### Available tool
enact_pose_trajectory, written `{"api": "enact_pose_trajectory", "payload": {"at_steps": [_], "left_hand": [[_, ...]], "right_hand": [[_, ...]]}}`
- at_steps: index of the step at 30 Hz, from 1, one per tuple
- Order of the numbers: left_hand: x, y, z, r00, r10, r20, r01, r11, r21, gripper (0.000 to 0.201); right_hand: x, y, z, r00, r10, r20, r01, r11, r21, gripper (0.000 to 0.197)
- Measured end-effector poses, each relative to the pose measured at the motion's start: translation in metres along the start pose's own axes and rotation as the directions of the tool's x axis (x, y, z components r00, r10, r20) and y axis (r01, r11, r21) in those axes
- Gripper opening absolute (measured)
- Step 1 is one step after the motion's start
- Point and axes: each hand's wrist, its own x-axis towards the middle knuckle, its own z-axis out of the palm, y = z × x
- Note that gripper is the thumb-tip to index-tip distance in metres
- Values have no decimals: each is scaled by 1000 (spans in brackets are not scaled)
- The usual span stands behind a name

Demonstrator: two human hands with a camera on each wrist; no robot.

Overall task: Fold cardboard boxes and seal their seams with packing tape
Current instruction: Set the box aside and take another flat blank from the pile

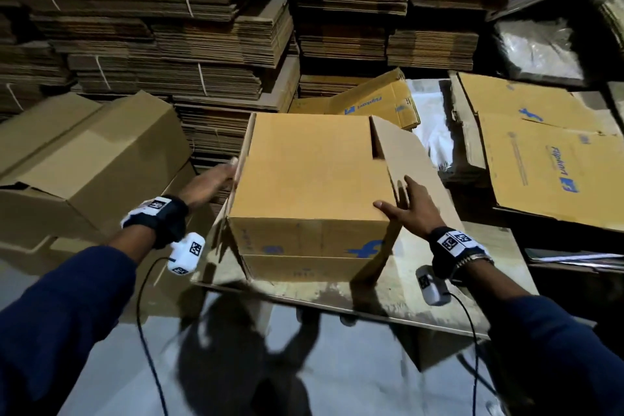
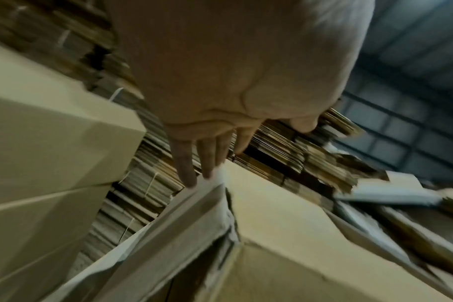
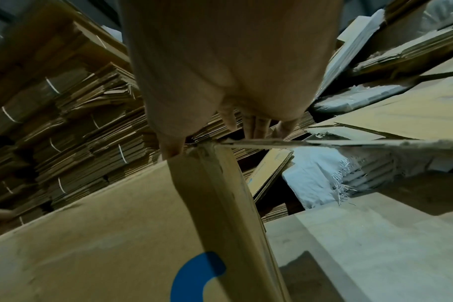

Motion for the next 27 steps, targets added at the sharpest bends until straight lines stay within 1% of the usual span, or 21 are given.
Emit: {"api": "enact_pose_trajectory", "payload": {"at_steps": [2,4,6,7,8,10,11,12,13,14,15,16,18,19,20,21,22,24,25,26,27], "left_hand": [[4,6,17,994,106,-37,-94,967,236,87],[11,11,33,984,180,8,-166,885,434,98],[26,4,45,985,162,65,-171,817,551,105],[32,-1,48,988,133,76,-152,809,568,106],[35,-4,52,991,103,80,-130,811,571,107],[39,-9,56,993,77,93,-117,807,579,107],[38,-10,58,992,73,98,-117,808,577,106],[39,-11,59,992,82,98,-123,815,567,107],[40,-12,59,991,91,101,-132,823,552,108],[40,-12,59,990,95,105,-137,835,533,109],[42,-13,59,989,103,104,-143,846,514,109],[43,-14,60,989,113,100,-148,854,500,108],[46,-17,61,987,126,99,-158,864,478,108],[47,-17,61,987,126,98,-158,873,462,108],[49,-19,61,988,127,88,-153,879,452,108],[49,-21,61,988,134,79,-155,882,446,107],[51,-24,61,986,151,66,-164,885,435,106],[48,-25,61,981,190,26,-187,911,367,103],[47,-28,61,978,210,5,-200,926,320,99],[46,-32,60,976,216,-16,-204,946,253,95],[43,-35,60,978,205,-31,-196,965,175,92]], "right_hand": [[-2,-6,3,1000,20,2,-20,994,-109,102],[-2,-8,4,999,42,-9,-43,989,-140,100],[-3,0,4,989,108,-99,-122,982,-146,113],[-3,6,4,969,179,-173,-201,972,-119,117],[-4,9,2,929,275,-248,-299,952,-66,122],[-2,25,-2,792,522,-318,-501,852,152,136],[2,38,-3,721,630,-289,-553,775,307,145],[7,52,-6,672,709,-215,-558,675,483,153],[9,62,-11,655,744,-130,-515,566,644,159],[9,64,-15,654,752,-78,-454,474,754,156],[8,57,-22,637,765,-96,-386,424,819,143],[5,42,-32,609,771,-186,-332,461,823,125],[1,6,-52,576,658,-484,-224,697,681,86],[-4,-16,-62,584,560,-588,-140,783,607,73],[-10,-39,-68,623,455,-636,-58,838,543,67],[-13,-59,-66,677,342,-652,20,876,481,70],[-16,-75,-60,753,244,-611,67,896,440,77],[-13,-91,-33,908,74,-413,91,927,365,92],[-7,-92,-18,956,-9,-295,92,959,268,94],[-4,-93,-5,984,-59,-166,81,988,128,89],[0,-90,8,996,-76,-53,75,997,-26,86]]}}
